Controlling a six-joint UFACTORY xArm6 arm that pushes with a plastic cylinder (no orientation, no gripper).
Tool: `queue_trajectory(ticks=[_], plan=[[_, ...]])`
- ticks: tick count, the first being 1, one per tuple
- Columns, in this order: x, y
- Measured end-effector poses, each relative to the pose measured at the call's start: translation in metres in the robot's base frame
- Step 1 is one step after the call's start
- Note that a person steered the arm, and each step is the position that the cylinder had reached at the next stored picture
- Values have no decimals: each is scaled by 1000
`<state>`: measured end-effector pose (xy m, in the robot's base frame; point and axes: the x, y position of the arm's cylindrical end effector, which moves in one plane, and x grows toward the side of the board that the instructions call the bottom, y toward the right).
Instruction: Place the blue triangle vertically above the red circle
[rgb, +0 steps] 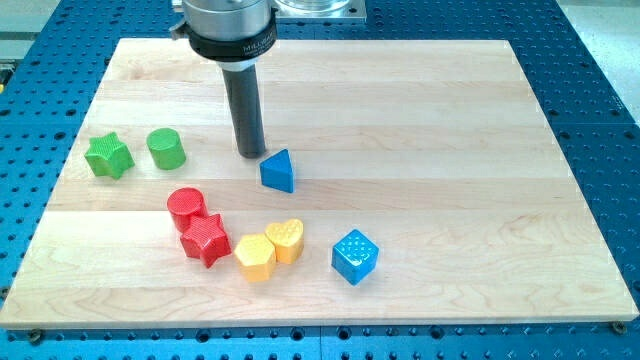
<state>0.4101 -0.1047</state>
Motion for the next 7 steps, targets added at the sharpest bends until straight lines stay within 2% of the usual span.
queue_trajectory(ticks=[1, 2, 3, 4, 5, 6, 7], plan=[[19, -76], [-15, -11], [-36, 83], [0, 118], [24, 112], [45, 67], [57, 108]])
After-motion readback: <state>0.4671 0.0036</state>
